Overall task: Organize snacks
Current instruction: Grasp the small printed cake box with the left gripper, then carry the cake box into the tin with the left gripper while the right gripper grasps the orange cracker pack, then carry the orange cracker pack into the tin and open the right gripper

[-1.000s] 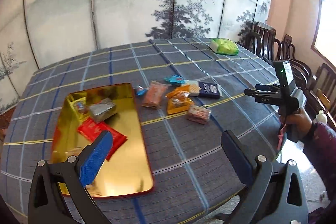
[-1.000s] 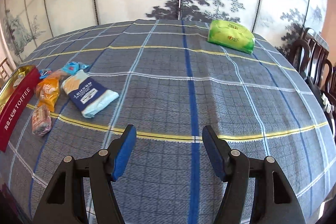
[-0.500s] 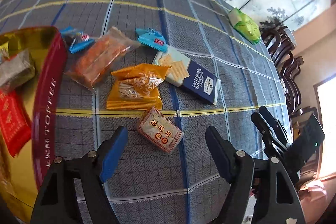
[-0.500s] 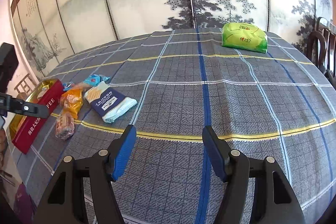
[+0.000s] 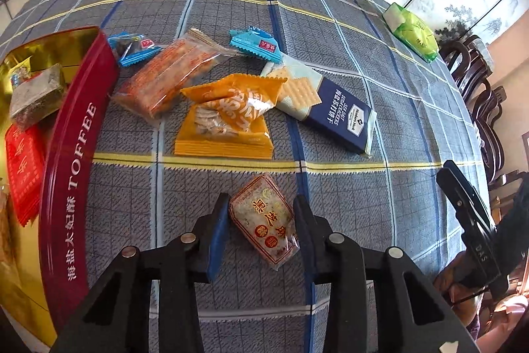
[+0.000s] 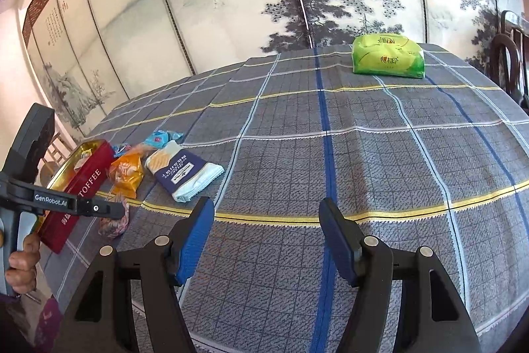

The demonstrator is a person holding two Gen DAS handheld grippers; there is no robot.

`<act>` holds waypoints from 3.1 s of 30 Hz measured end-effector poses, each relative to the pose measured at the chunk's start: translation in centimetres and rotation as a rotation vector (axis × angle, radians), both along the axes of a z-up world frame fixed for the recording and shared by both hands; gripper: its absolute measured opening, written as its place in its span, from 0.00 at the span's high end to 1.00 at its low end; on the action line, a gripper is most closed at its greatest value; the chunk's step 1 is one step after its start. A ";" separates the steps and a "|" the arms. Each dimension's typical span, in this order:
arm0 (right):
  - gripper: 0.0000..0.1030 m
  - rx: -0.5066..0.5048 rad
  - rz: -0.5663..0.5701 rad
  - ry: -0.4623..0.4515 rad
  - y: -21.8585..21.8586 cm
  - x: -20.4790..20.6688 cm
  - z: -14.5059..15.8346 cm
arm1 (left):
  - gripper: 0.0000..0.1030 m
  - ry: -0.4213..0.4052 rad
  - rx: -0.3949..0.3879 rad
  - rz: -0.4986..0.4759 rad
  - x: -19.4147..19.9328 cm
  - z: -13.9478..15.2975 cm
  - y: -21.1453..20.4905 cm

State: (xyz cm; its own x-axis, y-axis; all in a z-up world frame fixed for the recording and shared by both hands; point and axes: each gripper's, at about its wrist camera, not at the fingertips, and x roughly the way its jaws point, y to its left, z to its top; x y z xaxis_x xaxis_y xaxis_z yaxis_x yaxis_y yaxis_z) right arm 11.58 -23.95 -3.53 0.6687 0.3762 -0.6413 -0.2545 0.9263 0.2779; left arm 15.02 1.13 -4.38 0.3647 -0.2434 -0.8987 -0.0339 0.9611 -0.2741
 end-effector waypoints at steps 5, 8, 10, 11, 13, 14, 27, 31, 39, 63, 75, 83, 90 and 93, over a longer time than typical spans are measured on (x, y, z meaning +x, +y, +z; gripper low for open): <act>0.35 -0.050 0.002 -0.003 0.8 -0.1 0.3 | 0.67 -0.059 -0.036 -0.014 -4.0 1.7 1.7; 0.35 0.002 0.099 0.009 2.9 -0.8 0.9 | 0.67 -0.104 -0.018 -0.020 -5.9 3.0 2.9; 0.35 0.045 0.175 0.028 5.3 -1.1 1.2 | 0.67 -0.126 -0.012 -0.014 -6.6 3.7 3.6; 0.35 0.071 0.212 0.045 6.6 -1.0 1.3 | 0.67 -0.134 -0.018 -0.007 -6.9 4.0 4.0; 0.35 0.111 0.273 0.071 9.3 -0.7 1.3 | 0.67 -0.148 -0.029 0.006 -7.4 4.5 4.9; 0.35 0.121 0.299 0.084 10.7 -0.4 1.3 | 0.67 -0.156 -0.032 0.013 -7.6 4.7 5.4; 0.35 0.048 0.315 0.184 20.9 5.1 -0.4 | 0.67 -0.214 -0.065 0.062 -9.1 6.2 10.0; 0.35 0.040 0.290 0.206 22.2 6.2 -0.8 | 0.67 -0.222 -0.067 0.082 -9.1 6.2 11.2; 0.41 -0.133 0.302 0.137 24.5 6.7 -1.1 | 0.67 -0.210 -0.068 0.112 -9.6 5.8 12.6; 0.54 -0.139 -0.035 0.058 5.0 1.0 -0.2 | 0.84 -0.204 -0.015 0.197 -10.7 5.5 16.5; 0.54 -0.114 0.011 0.031 7.0 -0.8 1.1 | 0.78 -0.265 0.133 0.226 -11.9 6.0 16.5; 0.54 -0.071 0.138 -0.009 12.2 -3.1 4.2 | 0.70 -0.311 0.238 0.242 -13.1 6.2 16.7; 0.54 -0.052 0.247 -0.016 17.1 -4.7 5.7 | 0.65 -0.337 0.289 0.258 -14.1 6.2 17.4; 0.54 -0.046 0.288 -0.015 18.8 -5.2 6.2 | 0.63 -0.337 0.293 0.271 -14.4 5.9 18.0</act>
